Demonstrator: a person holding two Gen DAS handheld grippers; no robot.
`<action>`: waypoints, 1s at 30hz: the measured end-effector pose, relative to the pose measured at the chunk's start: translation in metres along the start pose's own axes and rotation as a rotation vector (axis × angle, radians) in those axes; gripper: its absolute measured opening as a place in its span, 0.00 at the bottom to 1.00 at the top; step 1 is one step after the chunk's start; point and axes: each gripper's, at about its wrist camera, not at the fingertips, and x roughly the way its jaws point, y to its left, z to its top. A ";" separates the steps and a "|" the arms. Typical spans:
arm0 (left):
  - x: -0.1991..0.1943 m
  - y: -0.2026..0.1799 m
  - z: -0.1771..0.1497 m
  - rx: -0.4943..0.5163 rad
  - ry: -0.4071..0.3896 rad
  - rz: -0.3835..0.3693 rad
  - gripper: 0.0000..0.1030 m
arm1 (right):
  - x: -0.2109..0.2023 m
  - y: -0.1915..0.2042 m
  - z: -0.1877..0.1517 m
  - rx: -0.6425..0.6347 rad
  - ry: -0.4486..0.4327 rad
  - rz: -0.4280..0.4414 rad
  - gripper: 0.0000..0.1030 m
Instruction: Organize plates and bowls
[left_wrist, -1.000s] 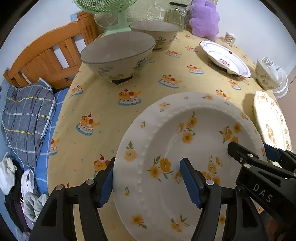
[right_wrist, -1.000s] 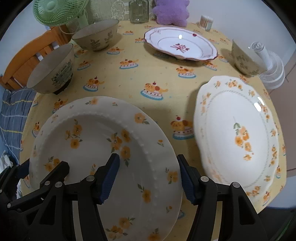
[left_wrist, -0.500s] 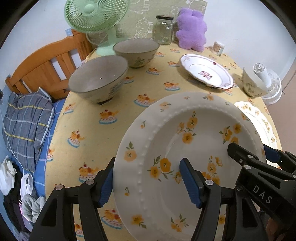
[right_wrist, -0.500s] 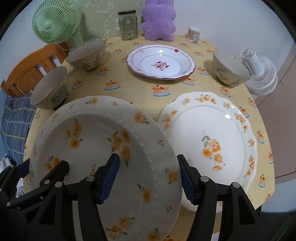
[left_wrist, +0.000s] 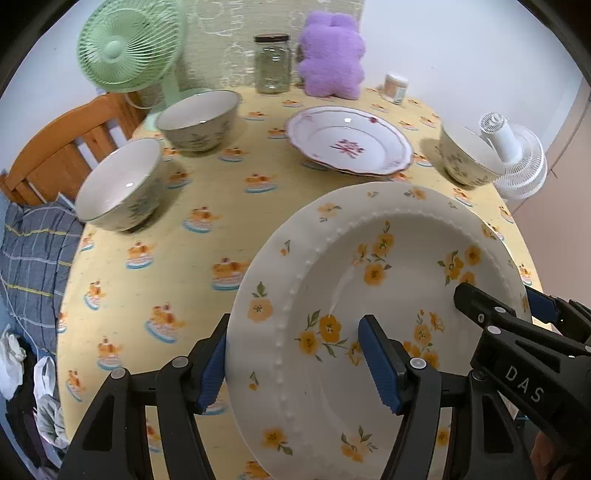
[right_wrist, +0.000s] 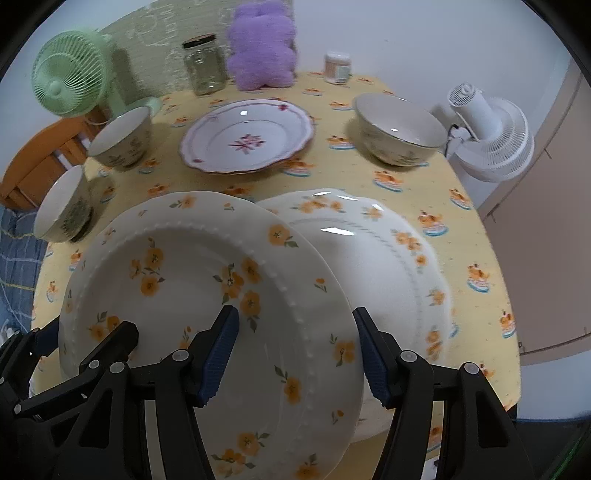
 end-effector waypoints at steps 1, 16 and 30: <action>0.002 -0.007 0.000 0.004 0.003 -0.004 0.66 | 0.001 -0.006 0.000 0.003 0.002 -0.003 0.64; 0.032 -0.089 0.011 0.029 0.050 -0.038 0.66 | 0.020 -0.094 0.004 0.065 0.043 -0.040 0.64; 0.063 -0.111 0.017 0.002 0.106 -0.021 0.67 | 0.041 -0.123 0.015 0.050 0.070 -0.028 0.62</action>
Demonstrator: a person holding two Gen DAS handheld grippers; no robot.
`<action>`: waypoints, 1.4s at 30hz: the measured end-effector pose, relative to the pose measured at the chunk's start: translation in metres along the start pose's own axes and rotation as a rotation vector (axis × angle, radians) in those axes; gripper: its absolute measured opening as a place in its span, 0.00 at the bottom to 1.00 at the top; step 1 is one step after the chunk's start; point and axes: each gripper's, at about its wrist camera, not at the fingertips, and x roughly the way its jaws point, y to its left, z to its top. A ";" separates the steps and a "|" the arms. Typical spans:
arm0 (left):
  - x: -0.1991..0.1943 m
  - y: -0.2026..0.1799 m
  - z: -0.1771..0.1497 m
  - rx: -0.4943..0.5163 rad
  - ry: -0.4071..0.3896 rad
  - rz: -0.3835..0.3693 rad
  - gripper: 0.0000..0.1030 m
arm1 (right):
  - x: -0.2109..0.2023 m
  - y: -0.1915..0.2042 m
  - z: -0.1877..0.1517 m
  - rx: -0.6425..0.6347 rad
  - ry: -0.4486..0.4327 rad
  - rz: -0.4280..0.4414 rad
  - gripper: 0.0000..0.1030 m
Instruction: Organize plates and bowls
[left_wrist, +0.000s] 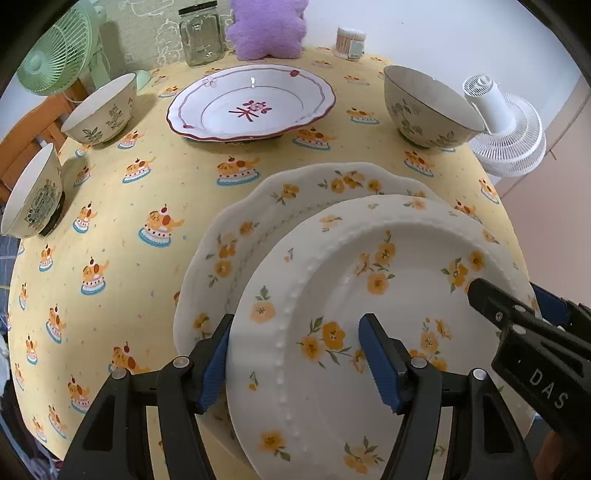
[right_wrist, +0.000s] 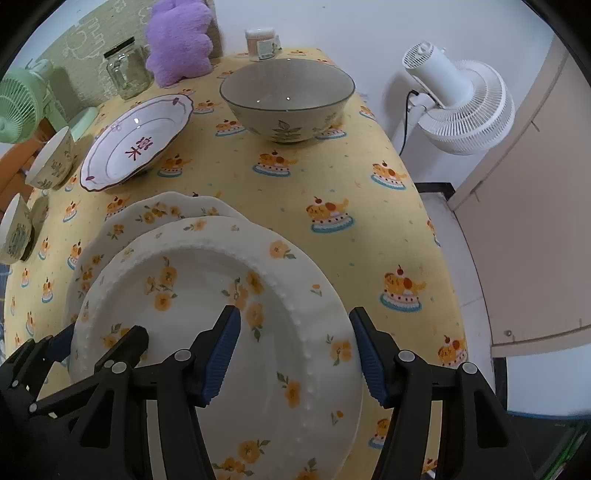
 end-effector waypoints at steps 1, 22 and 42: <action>0.000 -0.001 0.000 0.002 -0.004 0.005 0.67 | 0.001 0.000 0.001 -0.001 0.001 0.001 0.62; 0.000 -0.014 0.001 0.064 -0.047 0.150 0.70 | -0.008 -0.009 -0.006 0.006 -0.034 0.013 0.43; -0.012 0.003 -0.003 0.025 -0.078 0.116 0.78 | 0.000 0.009 -0.006 -0.064 -0.015 0.009 0.35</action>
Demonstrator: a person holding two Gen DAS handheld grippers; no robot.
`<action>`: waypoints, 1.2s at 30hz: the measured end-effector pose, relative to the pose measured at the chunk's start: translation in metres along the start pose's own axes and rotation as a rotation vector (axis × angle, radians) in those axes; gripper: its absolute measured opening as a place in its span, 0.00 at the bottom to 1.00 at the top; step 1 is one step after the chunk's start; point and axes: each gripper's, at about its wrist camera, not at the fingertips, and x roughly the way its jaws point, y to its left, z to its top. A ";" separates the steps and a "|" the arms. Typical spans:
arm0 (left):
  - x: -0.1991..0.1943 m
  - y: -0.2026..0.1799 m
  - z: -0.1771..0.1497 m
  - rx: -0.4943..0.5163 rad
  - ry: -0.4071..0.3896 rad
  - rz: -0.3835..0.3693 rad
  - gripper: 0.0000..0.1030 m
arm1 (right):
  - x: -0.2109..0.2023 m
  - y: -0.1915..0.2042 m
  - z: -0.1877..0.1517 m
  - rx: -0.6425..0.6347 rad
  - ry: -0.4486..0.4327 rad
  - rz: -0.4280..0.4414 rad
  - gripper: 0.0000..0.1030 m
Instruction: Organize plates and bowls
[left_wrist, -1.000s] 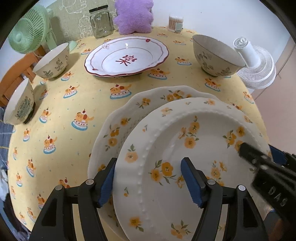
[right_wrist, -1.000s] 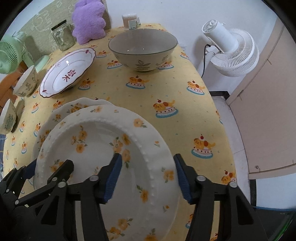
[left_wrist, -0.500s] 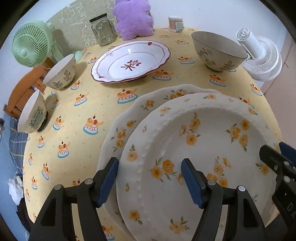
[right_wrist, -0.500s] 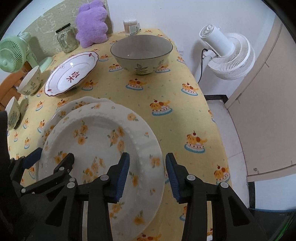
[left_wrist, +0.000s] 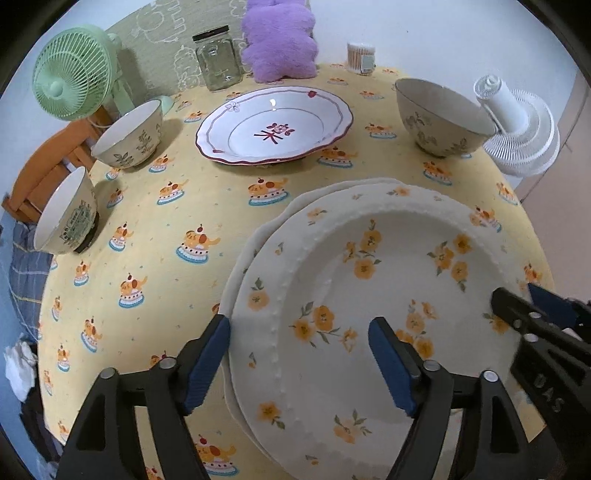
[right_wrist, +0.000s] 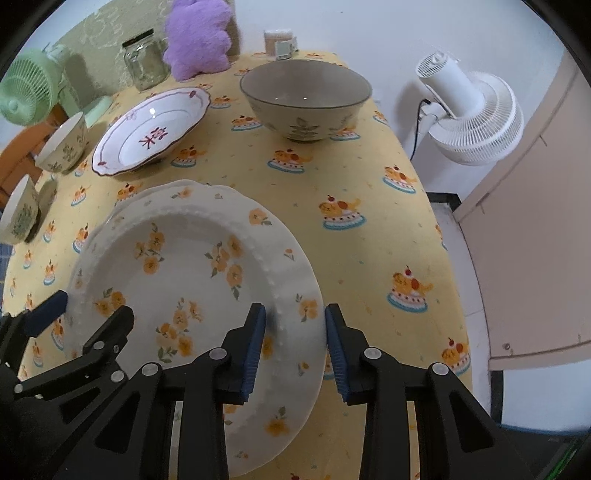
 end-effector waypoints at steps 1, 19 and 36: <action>0.000 0.001 0.000 -0.004 -0.003 -0.001 0.78 | 0.001 0.001 0.001 -0.003 0.001 0.001 0.35; -0.018 0.028 -0.003 0.011 -0.036 -0.069 0.82 | -0.014 0.016 0.002 0.066 -0.037 -0.007 0.60; -0.051 0.103 0.028 0.061 -0.149 -0.139 0.91 | -0.074 0.097 0.016 0.160 -0.191 -0.009 0.71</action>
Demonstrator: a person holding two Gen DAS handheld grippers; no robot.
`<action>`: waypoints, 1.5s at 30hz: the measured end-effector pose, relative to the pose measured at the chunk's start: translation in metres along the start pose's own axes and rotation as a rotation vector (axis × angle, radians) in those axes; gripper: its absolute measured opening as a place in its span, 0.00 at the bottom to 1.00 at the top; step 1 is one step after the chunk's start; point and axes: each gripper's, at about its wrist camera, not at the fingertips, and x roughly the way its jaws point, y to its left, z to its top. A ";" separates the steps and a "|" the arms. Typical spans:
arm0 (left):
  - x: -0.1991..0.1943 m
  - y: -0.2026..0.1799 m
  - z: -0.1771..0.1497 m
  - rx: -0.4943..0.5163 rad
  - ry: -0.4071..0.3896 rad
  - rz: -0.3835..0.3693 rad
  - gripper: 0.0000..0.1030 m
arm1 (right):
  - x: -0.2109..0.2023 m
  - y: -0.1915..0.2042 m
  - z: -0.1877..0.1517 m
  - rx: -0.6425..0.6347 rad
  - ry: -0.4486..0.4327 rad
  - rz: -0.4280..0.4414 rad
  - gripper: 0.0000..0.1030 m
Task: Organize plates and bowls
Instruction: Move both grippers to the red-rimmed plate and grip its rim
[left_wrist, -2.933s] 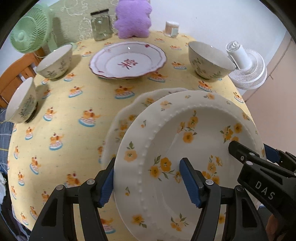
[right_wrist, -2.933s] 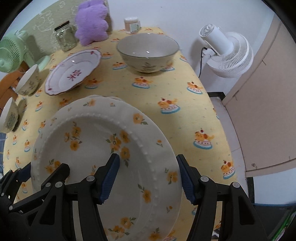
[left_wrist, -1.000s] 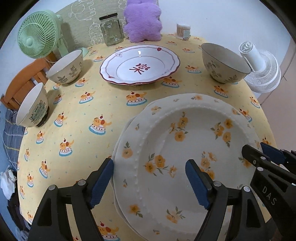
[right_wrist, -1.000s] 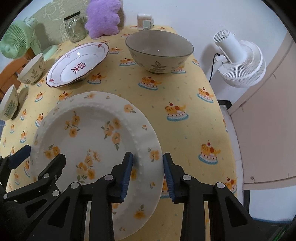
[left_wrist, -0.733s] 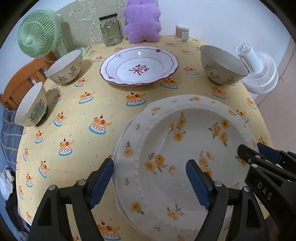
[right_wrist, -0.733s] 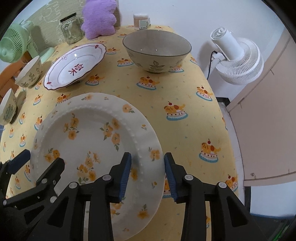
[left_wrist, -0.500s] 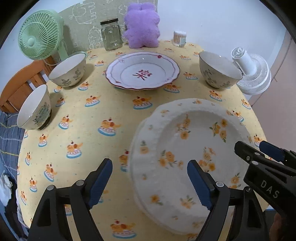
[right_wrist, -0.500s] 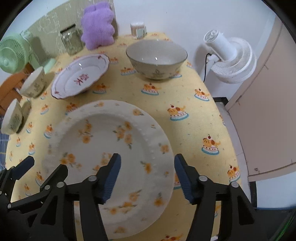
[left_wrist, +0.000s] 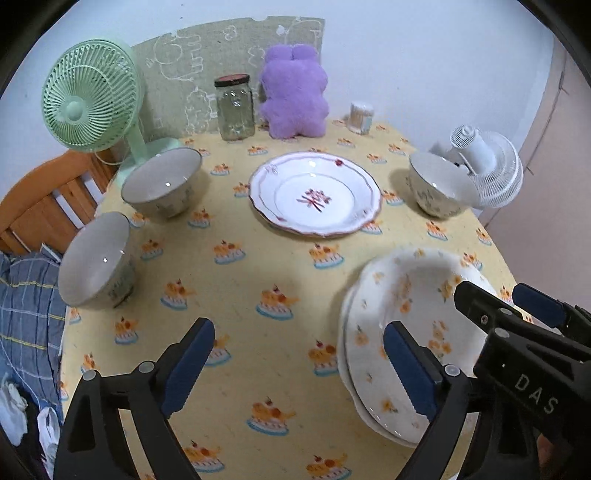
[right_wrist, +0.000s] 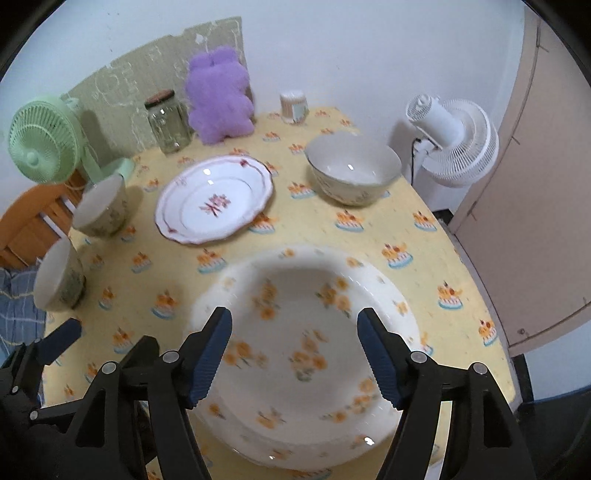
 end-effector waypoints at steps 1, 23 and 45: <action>0.000 0.002 0.005 -0.004 -0.004 0.006 0.91 | 0.000 0.002 0.002 0.000 -0.006 0.007 0.71; 0.118 0.015 0.104 -0.171 -0.007 0.148 0.89 | 0.129 0.020 0.123 -0.062 -0.005 0.109 0.76; 0.180 0.027 0.128 -0.224 0.060 0.200 0.79 | 0.200 0.049 0.155 -0.180 -0.008 0.088 0.76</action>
